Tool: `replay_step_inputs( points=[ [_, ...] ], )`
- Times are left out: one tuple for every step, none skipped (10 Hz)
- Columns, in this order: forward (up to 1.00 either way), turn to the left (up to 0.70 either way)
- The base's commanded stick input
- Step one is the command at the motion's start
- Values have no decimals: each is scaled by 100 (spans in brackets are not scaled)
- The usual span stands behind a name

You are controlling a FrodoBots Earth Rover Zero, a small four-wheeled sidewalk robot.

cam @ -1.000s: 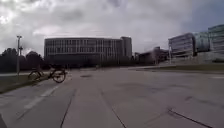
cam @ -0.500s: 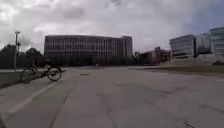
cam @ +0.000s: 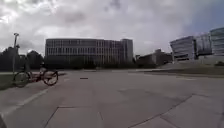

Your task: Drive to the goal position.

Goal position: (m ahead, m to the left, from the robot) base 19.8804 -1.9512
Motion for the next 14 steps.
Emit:
replay_step_inputs(
  points=[
    [70, 0],
    [70, 0],
    [70, 0],
    [70, 0],
    [70, 0],
    [70, 0],
    [70, 0],
    [70, 0],
    [70, 0],
    [70, 0],
    [70, 0],
    [70, 0],
    [70, 0],
    [70, 0]
  ],
)
